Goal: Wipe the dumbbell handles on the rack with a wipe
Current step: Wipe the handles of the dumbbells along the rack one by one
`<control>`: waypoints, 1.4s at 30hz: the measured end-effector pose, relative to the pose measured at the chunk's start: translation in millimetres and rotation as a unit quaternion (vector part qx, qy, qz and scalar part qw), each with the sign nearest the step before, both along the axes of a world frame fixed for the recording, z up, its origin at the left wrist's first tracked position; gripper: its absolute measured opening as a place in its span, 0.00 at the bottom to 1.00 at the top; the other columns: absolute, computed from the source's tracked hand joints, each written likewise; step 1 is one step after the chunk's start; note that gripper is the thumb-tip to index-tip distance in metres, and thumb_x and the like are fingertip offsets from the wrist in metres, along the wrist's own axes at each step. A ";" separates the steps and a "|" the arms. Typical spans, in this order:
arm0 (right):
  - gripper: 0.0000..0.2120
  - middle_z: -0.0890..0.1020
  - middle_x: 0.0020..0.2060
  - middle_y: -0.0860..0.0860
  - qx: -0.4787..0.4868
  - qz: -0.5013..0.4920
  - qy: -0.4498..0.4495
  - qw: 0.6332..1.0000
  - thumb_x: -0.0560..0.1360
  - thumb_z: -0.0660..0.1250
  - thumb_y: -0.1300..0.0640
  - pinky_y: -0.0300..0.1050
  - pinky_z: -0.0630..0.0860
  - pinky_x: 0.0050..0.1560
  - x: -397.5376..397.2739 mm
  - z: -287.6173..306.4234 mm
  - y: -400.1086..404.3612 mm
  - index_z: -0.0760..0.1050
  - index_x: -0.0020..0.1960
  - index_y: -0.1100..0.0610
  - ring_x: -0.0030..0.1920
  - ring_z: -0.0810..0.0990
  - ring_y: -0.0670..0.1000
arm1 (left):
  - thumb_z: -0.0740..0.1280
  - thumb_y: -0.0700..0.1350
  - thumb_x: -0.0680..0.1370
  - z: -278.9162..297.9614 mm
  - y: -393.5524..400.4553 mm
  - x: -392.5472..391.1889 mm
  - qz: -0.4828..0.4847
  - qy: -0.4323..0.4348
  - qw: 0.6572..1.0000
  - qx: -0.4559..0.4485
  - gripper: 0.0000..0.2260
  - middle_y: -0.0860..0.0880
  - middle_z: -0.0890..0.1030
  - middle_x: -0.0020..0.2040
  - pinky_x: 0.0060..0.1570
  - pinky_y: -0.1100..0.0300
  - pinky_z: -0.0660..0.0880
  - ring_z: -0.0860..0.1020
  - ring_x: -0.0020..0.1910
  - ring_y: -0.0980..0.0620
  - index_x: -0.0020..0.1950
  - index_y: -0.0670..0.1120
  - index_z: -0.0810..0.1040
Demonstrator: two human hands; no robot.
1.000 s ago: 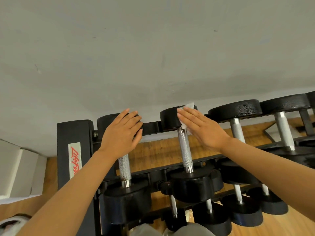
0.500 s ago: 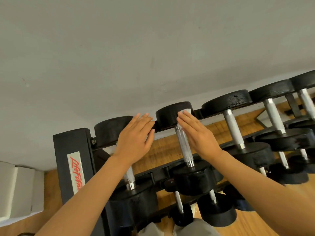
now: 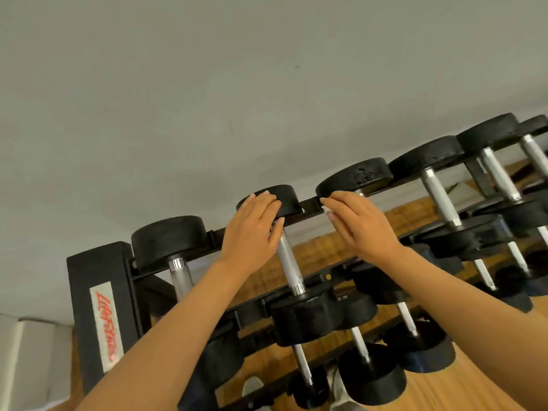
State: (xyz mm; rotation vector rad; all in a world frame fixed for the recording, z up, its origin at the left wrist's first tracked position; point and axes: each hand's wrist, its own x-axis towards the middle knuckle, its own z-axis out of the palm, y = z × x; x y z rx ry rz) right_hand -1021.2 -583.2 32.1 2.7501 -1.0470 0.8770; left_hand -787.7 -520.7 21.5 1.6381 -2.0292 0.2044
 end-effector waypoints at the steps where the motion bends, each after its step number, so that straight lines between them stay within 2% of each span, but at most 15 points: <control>1: 0.17 0.80 0.56 0.59 -0.008 -0.006 -0.001 1.000 0.82 0.57 0.56 0.41 0.69 0.60 -11.6 2.2 -6.6 0.76 0.63 0.64 0.56 0.76 0.54 | 0.61 0.48 0.81 0.3 -2.3 -9.2 0.009 -0.004 1.000 0.002 0.18 0.42 0.80 0.64 0.72 0.53 0.59 0.76 0.66 0.45 0.65 0.39 0.78; 4: 0.17 0.79 0.57 0.60 -0.019 -0.009 -0.005 1.000 0.82 0.57 0.56 0.47 0.72 0.59 -43.8 7.6 -30.3 0.76 0.64 0.64 0.57 0.76 0.56 | 0.67 0.47 0.80 -2.2 -8.6 -35.5 0.049 0.006 0.998 0.031 0.20 0.41 0.76 0.68 0.73 0.51 0.59 0.73 0.69 0.44 0.70 0.39 0.74; 9: 0.16 0.77 0.61 0.61 -0.021 0.025 0.037 0.999 0.80 0.60 0.59 0.53 0.73 0.64 -72.4 0.5 -74.9 0.76 0.64 0.64 0.63 0.75 0.60 | 0.59 0.52 0.83 -18.3 -18.6 -59.1 0.139 -0.020 0.987 0.077 0.24 0.41 0.67 0.76 0.76 0.51 0.53 0.63 0.76 0.45 0.75 0.40 0.67; 11: 0.18 0.75 0.66 0.60 -0.028 0.056 0.064 0.996 0.79 0.62 0.62 0.52 0.68 0.71 -77.5 -7.2 -88.0 0.74 0.67 0.64 0.68 0.71 0.59 | 0.53 0.54 0.83 -24.1 -19.0 -65.0 0.166 -0.034 0.982 0.086 0.26 0.43 0.64 0.77 0.76 0.50 0.51 0.59 0.78 0.47 0.76 0.40 0.65; 14: 0.20 0.72 0.70 0.58 -0.029 0.082 0.071 0.994 0.81 0.56 0.60 0.48 0.55 0.77 -77.5 -12.0 -94.6 0.70 0.71 0.64 0.72 0.66 0.57 | 0.48 0.55 0.82 -27.8 -20.0 -71.9 0.188 -0.031 0.978 0.089 0.28 0.44 0.62 0.78 0.77 0.51 0.49 0.54 0.78 0.50 0.77 0.41 0.63; 17: 0.19 0.74 0.68 0.59 -0.074 0.070 0.097 0.990 0.82 0.55 0.59 0.52 0.60 0.75 -59.9 -12.3 -98.2 0.72 0.69 0.64 0.70 0.70 0.58 | 0.48 0.55 0.82 -29.1 -20.7 -72.7 0.196 -0.015 0.976 0.095 0.27 0.45 0.61 0.79 0.77 0.52 0.49 0.54 0.79 0.51 0.78 0.42 0.62; 20: 0.20 0.73 0.68 0.62 -0.115 0.087 0.210 0.967 0.80 0.63 0.59 0.55 0.57 0.74 -27.5 -6.5 -100.5 0.70 0.70 0.66 0.71 0.69 0.60 | 0.50 0.54 0.82 -32.0 -20.6 -69.9 0.192 -0.015 0.977 0.095 0.26 0.46 0.61 0.79 0.78 0.51 0.52 0.54 0.79 0.51 0.78 0.43 0.62; 22: 0.25 0.61 0.75 0.63 -0.136 0.117 0.355 0.918 0.83 0.56 0.56 0.55 0.46 0.75 -11.9 -6.9 -98.1 0.57 0.76 0.67 0.76 0.58 0.61 | 0.51 0.52 0.83 -33.4 -20.8 -68.5 0.190 -0.012 0.978 0.083 0.25 0.46 0.62 0.79 0.77 0.50 0.54 0.55 0.79 0.52 0.78 0.43 0.62; 24: 0.26 0.55 0.77 0.62 -0.150 0.123 0.407 0.893 0.84 0.50 0.55 0.55 0.41 0.75 -12.2 0.0 -99.3 0.50 0.77 0.66 0.78 0.52 0.60 | 0.52 0.51 0.83 -35.7 -20.7 -67.2 0.185 -0.013 0.981 0.065 0.25 0.45 0.63 0.78 0.77 0.49 0.55 0.57 0.78 0.50 0.77 0.42 0.63; 25: 0.25 0.59 0.76 0.61 -0.160 0.127 0.392 0.897 0.84 0.51 0.55 0.55 0.45 0.76 -17.9 3.4 -101.0 0.53 0.77 0.65 0.77 0.55 0.60 | 0.53 0.51 0.83 -37.1 -20.4 -66.3 0.183 -0.017 0.981 0.056 0.24 0.45 0.63 0.78 0.76 0.49 0.56 0.58 0.78 0.50 0.77 0.42 0.64; 27: 0.23 0.64 0.74 0.59 -0.124 0.115 0.301 0.939 0.83 0.53 0.55 0.55 0.55 0.76 -43.3 2.9 -107.8 0.61 0.75 0.63 0.76 0.61 0.58 | 0.53 0.50 0.83 -39.9 -20.6 -65.2 0.184 -0.025 0.982 0.041 0.24 0.44 0.63 0.78 0.76 0.50 0.55 0.58 0.78 0.50 0.77 0.42 0.64; 31: 0.23 0.62 0.75 0.59 -0.015 0.061 0.128 0.990 0.82 0.55 0.59 0.57 0.67 0.71 -98.9 -2.7 -111.4 0.60 0.76 0.64 0.76 0.61 0.57 | 0.53 0.51 0.83 -44.6 -23.9 -67.4 0.193 -0.013 0.981 0.033 0.24 0.44 0.64 0.78 0.78 0.52 0.51 0.58 0.78 0.49 0.77 0.42 0.64; 34: 0.22 0.63 0.75 0.60 -0.008 0.027 0.106 0.994 0.85 0.49 0.57 0.55 0.63 0.73 -85.8 -6.2 -102.6 0.60 0.75 0.65 0.75 0.61 0.60 | 0.54 0.52 0.83 -46.7 -26.2 -70.4 0.197 0.005 0.980 0.027 0.24 0.44 0.64 0.77 0.78 0.52 0.49 0.58 0.78 0.49 0.77 0.42 0.65; 39: 0.24 0.67 0.73 0.60 -0.081 0.011 0.262 0.961 0.83 0.46 0.52 0.56 0.52 0.77 -23.1 -1.2 -89.5 0.64 0.74 0.64 0.75 0.61 0.59 | 0.54 0.51 0.83 -47.1 -29.1 -73.3 0.208 0.017 0.978 0.013 0.24 0.44 0.64 0.77 0.78 0.55 0.47 0.58 0.78 0.49 0.76 0.42 0.65; 42: 0.26 0.54 0.77 0.60 -0.079 0.025 0.431 0.898 0.85 0.41 0.49 0.55 0.35 0.73 8.7 -11.7 -76.0 0.52 0.77 0.63 0.78 0.48 0.59 | 0.54 0.52 0.83 -45.9 -28.1 -75.4 0.209 0.030 0.977 0.012 0.24 0.44 0.65 0.77 0.78 0.55 0.47 0.58 0.77 0.49 0.76 0.41 0.66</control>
